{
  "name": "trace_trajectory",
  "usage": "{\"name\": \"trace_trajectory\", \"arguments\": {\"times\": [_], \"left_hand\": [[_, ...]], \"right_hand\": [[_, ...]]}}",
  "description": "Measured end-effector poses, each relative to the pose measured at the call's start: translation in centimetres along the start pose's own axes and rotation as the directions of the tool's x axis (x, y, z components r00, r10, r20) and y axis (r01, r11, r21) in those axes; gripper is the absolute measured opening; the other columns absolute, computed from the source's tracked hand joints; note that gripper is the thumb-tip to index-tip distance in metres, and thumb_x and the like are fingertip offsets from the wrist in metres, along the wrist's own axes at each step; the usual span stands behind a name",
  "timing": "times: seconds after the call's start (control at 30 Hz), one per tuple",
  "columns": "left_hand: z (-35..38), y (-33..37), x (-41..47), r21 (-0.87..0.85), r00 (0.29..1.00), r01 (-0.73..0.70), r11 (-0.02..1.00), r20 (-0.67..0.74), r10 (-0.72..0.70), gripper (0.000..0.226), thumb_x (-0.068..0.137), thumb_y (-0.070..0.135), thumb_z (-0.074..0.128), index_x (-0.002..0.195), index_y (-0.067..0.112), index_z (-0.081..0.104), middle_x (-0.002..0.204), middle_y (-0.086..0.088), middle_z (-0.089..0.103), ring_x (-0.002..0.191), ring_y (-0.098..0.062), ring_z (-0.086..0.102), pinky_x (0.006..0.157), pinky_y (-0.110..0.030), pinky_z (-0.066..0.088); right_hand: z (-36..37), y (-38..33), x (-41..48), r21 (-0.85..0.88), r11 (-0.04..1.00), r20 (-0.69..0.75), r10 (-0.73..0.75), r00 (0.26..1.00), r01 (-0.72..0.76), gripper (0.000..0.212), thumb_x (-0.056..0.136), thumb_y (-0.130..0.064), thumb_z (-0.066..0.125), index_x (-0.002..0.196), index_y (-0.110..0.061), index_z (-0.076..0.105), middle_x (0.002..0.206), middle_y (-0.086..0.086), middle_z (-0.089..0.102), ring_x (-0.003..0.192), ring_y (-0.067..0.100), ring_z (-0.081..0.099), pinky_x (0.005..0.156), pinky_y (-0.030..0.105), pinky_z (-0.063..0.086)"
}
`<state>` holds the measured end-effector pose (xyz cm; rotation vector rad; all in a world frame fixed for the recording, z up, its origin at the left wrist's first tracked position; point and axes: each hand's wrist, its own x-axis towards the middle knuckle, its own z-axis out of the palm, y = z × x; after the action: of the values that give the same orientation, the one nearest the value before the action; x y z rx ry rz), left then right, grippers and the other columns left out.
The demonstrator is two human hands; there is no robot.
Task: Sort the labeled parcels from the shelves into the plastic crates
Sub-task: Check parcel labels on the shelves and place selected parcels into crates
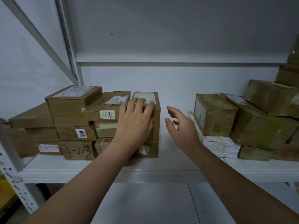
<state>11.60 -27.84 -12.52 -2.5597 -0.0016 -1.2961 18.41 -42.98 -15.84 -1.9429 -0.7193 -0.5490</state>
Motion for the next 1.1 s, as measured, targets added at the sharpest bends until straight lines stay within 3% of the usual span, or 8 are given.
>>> {"name": "trace_trajectory", "arguments": {"times": [0.13, 0.33, 0.5, 0.6, 0.77, 0.9, 1.0, 1.1], "left_hand": [[-0.2, 2.8, 1.0, -0.099, 0.995, -0.077, 0.992, -0.078, 0.070, 0.039, 0.079, 0.031, 0.065, 0.114, 0.013, 0.063, 0.114, -0.013, 0.063, 0.108, -0.035, 0.057, 0.089, -0.041, 0.030], [1.3, 7.1, 2.3, -0.249, 0.990, -0.139, 0.958, -0.031, 0.136, 0.039, 0.073, 0.029, 0.077, 0.107, 0.013, 0.068, 0.112, -0.012, 0.066, 0.104, -0.034, 0.061, 0.082, -0.041, 0.048], [3.1, 10.4, 3.1, -0.345, 0.991, -0.115, 0.932, 0.025, 0.132, 0.038, 0.072, 0.027, 0.079, 0.105, 0.013, 0.069, 0.111, -0.011, 0.067, 0.103, -0.033, 0.063, 0.080, -0.043, 0.051], [4.2, 11.9, 3.3, -0.409, 0.990, -0.033, 0.912, 0.112, 0.086, 0.038, 0.074, 0.028, 0.079, 0.107, 0.014, 0.068, 0.111, -0.010, 0.067, 0.101, -0.031, 0.064, 0.080, -0.043, 0.052], [5.4, 13.5, 3.0, -0.519, 0.978, 0.106, 0.848, 0.208, 0.005, 0.042, 0.088, 0.031, 0.064, 0.126, 0.013, 0.058, 0.128, -0.011, 0.057, 0.116, -0.030, 0.054, 0.092, -0.042, 0.047], [5.2, 14.3, 4.0, -0.781, 0.875, 0.476, 0.404, 0.466, -0.129, 0.060, 0.097, 0.049, 0.039, 0.149, 0.025, 0.023, 0.150, 0.001, 0.031, 0.128, -0.009, 0.040, 0.106, -0.036, 0.040], [4.2, 15.2, 4.9, -0.812, 0.791, 0.579, -0.075, 0.582, -0.186, 0.077, 0.088, 0.070, 0.035, 0.150, 0.041, 0.000, 0.157, 0.006, 0.022, 0.137, -0.012, 0.036, 0.112, -0.044, 0.035], [2.7, 15.7, 5.3, -0.778, 0.788, 0.548, -0.306, 0.603, -0.124, 0.059, 0.093, 0.054, 0.040, 0.147, 0.046, 0.017, 0.139, 0.016, 0.050, 0.118, -0.002, 0.055, 0.104, -0.037, 0.045]], "right_hand": [[-4.3, 2.1, 0.5, -0.400, 0.912, -0.209, -0.191, 0.959, 0.094, 0.032, 0.086, -0.023, 0.055, 0.114, -0.011, 0.066, 0.118, 0.008, 0.066, 0.112, 0.029, 0.058, 0.098, 0.042, 0.041], [-11.7, 4.9, 3.3, -0.853, 0.453, -0.138, 0.286, 0.948, -0.261, 0.076, 0.087, -0.069, 0.036, 0.145, -0.021, 0.031, 0.154, 0.023, 0.023, 0.143, 0.038, 0.016, 0.115, 0.054, -0.002], [-11.7, 5.6, 5.1, -0.954, 0.264, -0.042, 0.358, 0.933, -0.144, 0.081, 0.082, -0.082, 0.016, 0.132, -0.026, 0.045, 0.138, 0.023, 0.047, 0.134, 0.038, 0.034, 0.113, 0.056, 0.009], [-10.8, 5.6, 5.6, -0.925, 0.345, -0.029, 0.348, 0.937, -0.156, 0.074, 0.084, -0.078, 0.026, 0.132, -0.024, 0.041, 0.136, 0.020, 0.046, 0.127, 0.036, 0.039, 0.106, 0.050, 0.023], [-11.7, 6.4, 5.9, -0.638, 0.712, -0.098, 0.303, 0.948, -0.294, 0.071, 0.081, -0.065, 0.049, 0.136, -0.022, 0.038, 0.132, 0.013, 0.041, 0.121, 0.030, 0.040, 0.089, 0.039, 0.040], [-12.9, 6.7, 3.9, -0.072, 0.973, -0.281, 0.192, 0.940, -0.220, 0.066, 0.081, -0.056, 0.055, 0.140, -0.029, 0.041, 0.134, -0.002, 0.041, 0.121, 0.014, 0.043, 0.093, 0.023, 0.046], [-13.0, 6.6, 2.2, 0.375, 0.914, -0.262, 0.267, 0.927, -0.157, 0.059, 0.076, -0.057, 0.054, 0.131, -0.038, 0.046, 0.136, -0.004, 0.048, 0.117, 0.006, 0.051, 0.087, 0.015, 0.048], [-13.2, 6.6, 1.6, 0.542, 0.825, -0.174, 0.297, 0.939, -0.161, 0.043, 0.077, -0.052, 0.051, 0.119, -0.047, 0.050, 0.127, -0.004, 0.059, 0.111, 0.009, 0.060, 0.086, 0.027, 0.054]]}}
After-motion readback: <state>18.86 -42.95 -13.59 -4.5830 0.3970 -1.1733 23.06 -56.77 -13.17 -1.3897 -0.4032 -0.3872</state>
